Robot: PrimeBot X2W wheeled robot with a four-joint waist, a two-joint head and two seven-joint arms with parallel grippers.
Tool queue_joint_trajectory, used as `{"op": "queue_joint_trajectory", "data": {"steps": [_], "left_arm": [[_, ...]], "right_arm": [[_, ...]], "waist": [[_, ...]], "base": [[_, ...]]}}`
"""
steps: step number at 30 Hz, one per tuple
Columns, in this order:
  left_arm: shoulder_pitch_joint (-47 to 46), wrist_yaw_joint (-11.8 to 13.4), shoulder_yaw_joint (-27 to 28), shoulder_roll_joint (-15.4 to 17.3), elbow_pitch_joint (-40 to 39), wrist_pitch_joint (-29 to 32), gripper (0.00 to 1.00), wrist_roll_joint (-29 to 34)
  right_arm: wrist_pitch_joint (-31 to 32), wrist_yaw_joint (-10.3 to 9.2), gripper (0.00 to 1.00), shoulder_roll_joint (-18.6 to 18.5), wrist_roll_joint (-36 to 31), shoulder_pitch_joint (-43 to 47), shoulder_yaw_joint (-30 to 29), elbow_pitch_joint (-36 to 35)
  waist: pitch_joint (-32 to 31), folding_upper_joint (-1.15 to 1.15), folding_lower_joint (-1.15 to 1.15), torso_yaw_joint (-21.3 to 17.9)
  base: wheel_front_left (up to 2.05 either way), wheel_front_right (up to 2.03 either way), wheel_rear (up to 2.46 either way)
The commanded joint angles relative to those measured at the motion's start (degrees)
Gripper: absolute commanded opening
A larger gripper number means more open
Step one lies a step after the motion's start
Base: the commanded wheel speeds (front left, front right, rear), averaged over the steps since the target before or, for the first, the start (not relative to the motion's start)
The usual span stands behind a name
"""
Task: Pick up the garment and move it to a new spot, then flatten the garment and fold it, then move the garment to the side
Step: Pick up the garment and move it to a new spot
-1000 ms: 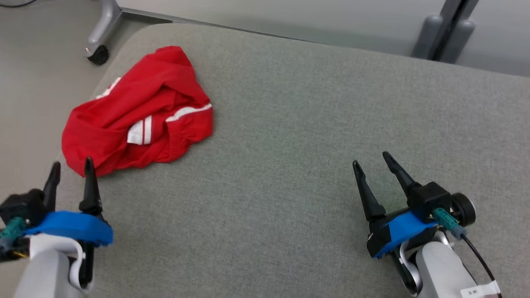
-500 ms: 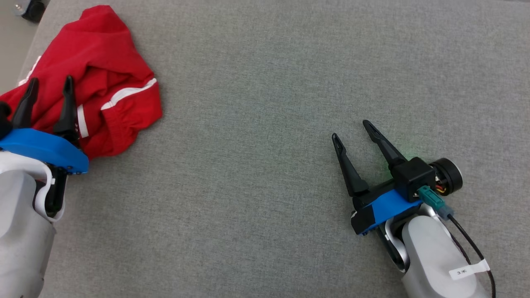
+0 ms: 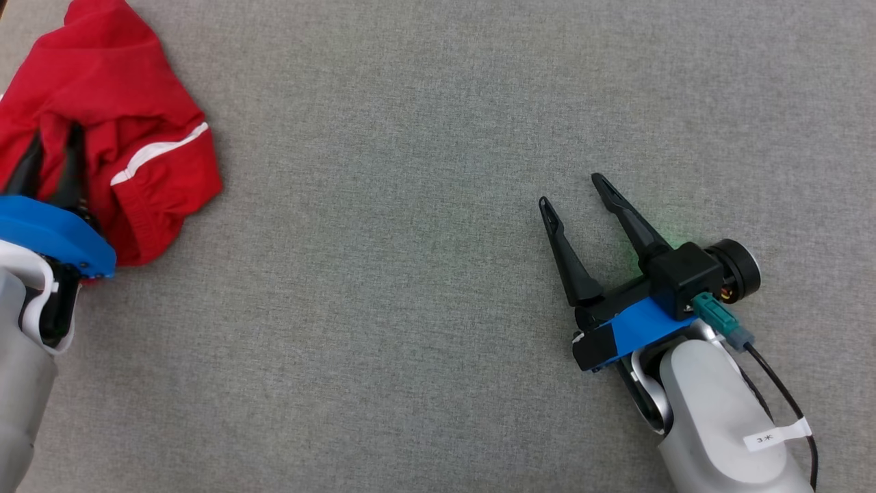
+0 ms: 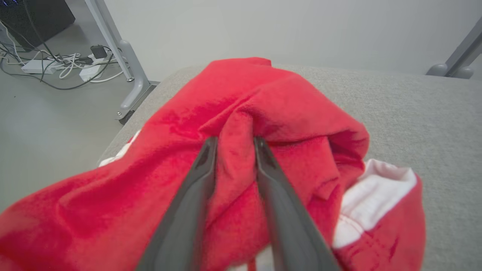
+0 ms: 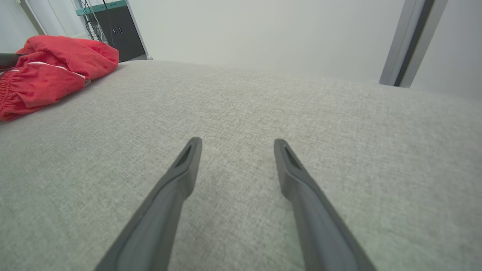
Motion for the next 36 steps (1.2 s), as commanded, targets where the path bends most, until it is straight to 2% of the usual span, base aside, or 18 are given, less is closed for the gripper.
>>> {"op": "queue_joint_trajectory", "data": {"steps": [1,3,9,15,16,17,21,25,29,32,36], "left_arm": [[-1.5,0.1,1.3,0.5,-1.0,-0.2,0.0,-0.2],[-1.8,0.1,3.9,0.8,-3.5,-0.2,0.0,0.8],[1.6,0.1,12.3,-1.0,-15.5,-0.2,0.0,5.6],[4.3,0.1,14.1,-3.6,-25.3,-0.2,0.0,6.8],[4.7,0.1,13.6,-5.2,-28.8,-0.2,0.0,6.3],[4.7,0.1,13.6,-5.2,-28.8,-0.2,0.0,6.3],[6.2,0.1,11.4,-9.0,-33.0,-0.2,0.0,4.8],[7.6,0.1,11.3,-14.3,-35.5,-0.2,0.0,3.7],[9.4,0.1,8.0,-18.8,-36.3,-0.2,0.0,3.8],[10.6,0.1,5.0,-21.1,-35.9,-0.2,0.0,4.2],[12.0,0.1,1.3,-22.5,-34.1,-0.2,0.0,4.6]], "right_arm": [[0.2,-0.11,1.0,-1.1,0.6,0.6,-0.8,1.4],[0.2,-0.11,1.0,-1.1,0.9,1.1,-1.1,1.1],[0.1,-0.07,1.0,-0.8,3.2,2.9,-1.8,-0.3],[0.1,-0.06,1.0,-0.7,6.5,5.5,-2.8,-0.7],[0.1,-0.06,1.0,-0.7,7.7,6.9,-3.3,-0.9],[0.1,-0.06,1.0,-0.7,7.7,6.9,-3.3,-0.9],[0.1,-0.06,1.0,-0.7,9.3,9.8,-4.4,-1.2],[0.1,-0.06,1.0,-0.7,10.8,12.5,-4.6,-1.6],[0.1,-0.06,1.0,-0.7,12.4,14.3,-3.8,-1.9],[0.1,-0.06,1.0,-0.7,12.9,15.0,-3.1,-2.1],[0.1,-0.06,1.0,-0.7,13.6,15.3,-1.9,-2.8]], "waist": [[-0.3,0.0,0.0,-0.2],[-0.9,0.0,0.0,-0.3],[-4.9,0.0,0.0,-0.9],[-9.3,0.0,0.0,-2.6],[-11.0,0.0,0.0,-3.5],[-11.0,0.0,0.0,-3.5],[-13.7,0.0,0.0,-6.0],[-15.7,0.0,0.0,-9.4],[-16.5,0.0,0.0,-13.2],[-16.6,0.0,0.0,-16.1],[-16.1,0.0,0.0,-19.7]], "base": [[0.0,0.0,0.0],[0.0,0.0,0.0],[0.0,0.0,0.0],[0.0,0.0,0.0],[0.0,0.0,0.0],[0.0,0.0,0.0],[0.0,0.0,0.0],[0.0,0.0,0.0],[0.0,0.0,0.0],[0.0,0.0,0.0],[0.0,0.0,0.0]]}}
